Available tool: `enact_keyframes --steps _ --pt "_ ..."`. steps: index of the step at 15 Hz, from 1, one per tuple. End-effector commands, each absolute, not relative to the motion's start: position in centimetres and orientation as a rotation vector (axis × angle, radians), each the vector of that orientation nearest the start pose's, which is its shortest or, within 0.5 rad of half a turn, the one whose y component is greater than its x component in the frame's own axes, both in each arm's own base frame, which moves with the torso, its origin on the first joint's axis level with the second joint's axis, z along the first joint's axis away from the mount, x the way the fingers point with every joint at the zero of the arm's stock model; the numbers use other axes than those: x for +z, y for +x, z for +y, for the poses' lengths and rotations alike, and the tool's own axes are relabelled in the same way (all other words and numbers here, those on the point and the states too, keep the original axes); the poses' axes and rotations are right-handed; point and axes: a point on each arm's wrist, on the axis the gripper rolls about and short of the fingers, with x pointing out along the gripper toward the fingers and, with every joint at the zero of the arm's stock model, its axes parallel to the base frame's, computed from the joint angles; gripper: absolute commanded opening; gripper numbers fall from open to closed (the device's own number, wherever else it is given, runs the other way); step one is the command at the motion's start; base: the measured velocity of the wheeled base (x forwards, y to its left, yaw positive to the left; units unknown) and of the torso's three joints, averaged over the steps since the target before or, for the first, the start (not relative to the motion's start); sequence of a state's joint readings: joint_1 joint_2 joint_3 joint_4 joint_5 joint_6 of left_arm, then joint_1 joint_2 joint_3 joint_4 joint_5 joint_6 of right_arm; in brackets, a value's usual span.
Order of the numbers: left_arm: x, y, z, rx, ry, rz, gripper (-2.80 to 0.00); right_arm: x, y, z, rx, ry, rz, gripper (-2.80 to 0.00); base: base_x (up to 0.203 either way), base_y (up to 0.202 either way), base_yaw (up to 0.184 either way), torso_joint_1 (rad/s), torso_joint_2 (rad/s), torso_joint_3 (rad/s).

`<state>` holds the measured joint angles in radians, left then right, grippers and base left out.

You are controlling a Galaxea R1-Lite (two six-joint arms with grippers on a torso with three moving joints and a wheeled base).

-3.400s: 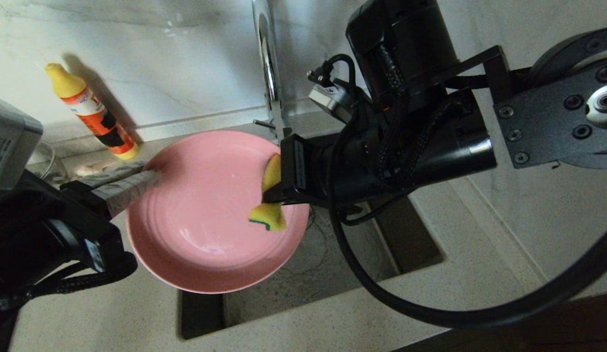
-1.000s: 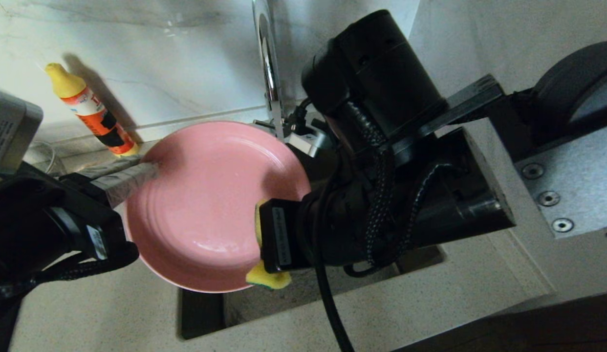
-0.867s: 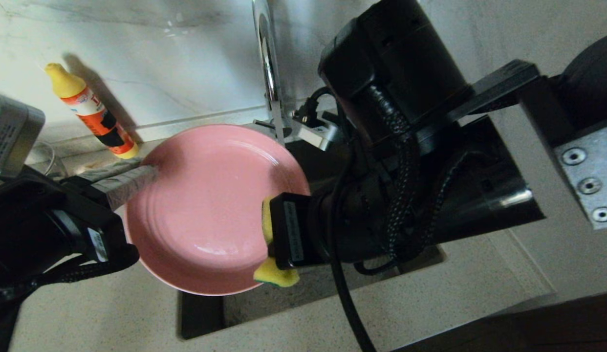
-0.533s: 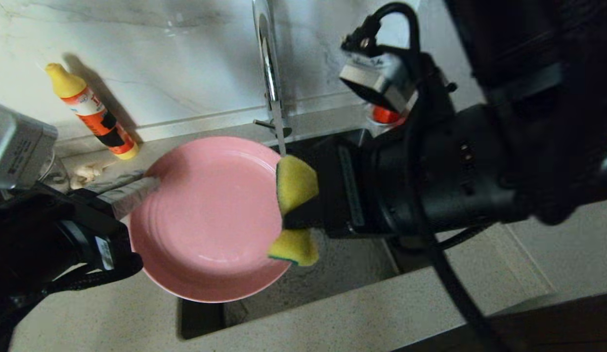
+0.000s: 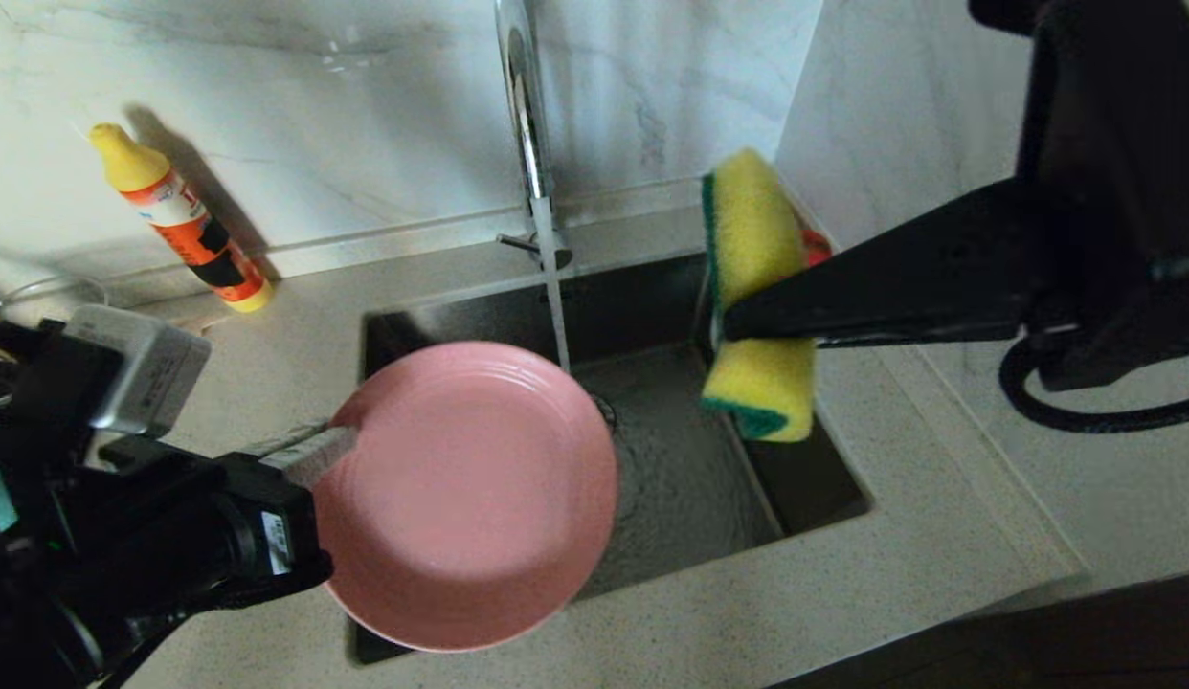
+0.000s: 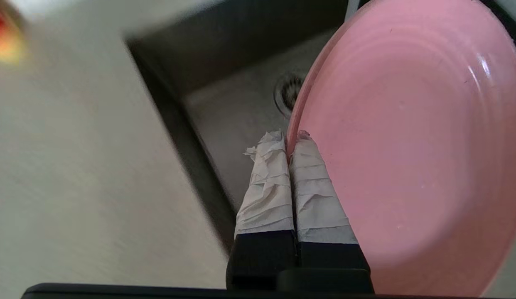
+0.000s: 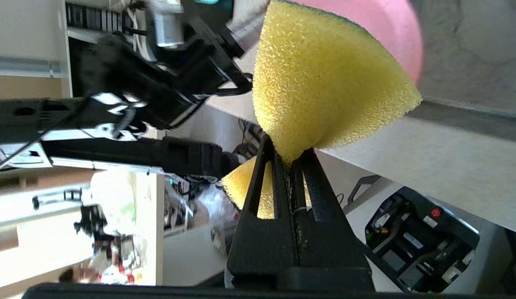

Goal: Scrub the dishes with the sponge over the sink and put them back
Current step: Rinse the plate

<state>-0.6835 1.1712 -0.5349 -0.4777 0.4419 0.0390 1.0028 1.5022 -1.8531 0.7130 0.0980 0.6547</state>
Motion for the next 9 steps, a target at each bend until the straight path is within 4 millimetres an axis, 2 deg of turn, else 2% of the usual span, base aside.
enact_keyframes --steps 1,4,6,9 --pt "20.4 15.2 -10.8 -0.226 0.112 0.201 -2.8 40.0 10.5 15.2 0.892 0.445 0.642 -2.8 0.0 0.0 0.0 0.0 0.0 0.0" --pt "19.2 17.1 -11.2 -0.184 0.095 0.26 -2.8 39.7 10.4 13.4 0.838 0.443 0.637 -2.8 0.0 0.0 0.0 0.0 0.0 0.0" --pt "19.1 18.9 -11.1 -0.132 0.047 0.275 -2.8 39.7 9.8 12.6 0.841 0.448 0.628 -2.8 0.0 0.0 0.0 0.0 0.0 0.0" --pt "18.9 21.3 -10.8 -0.079 -0.038 0.297 -2.8 39.3 9.9 12.7 0.834 0.444 0.639 -2.8 0.0 0.0 0.0 0.0 0.0 0.0"
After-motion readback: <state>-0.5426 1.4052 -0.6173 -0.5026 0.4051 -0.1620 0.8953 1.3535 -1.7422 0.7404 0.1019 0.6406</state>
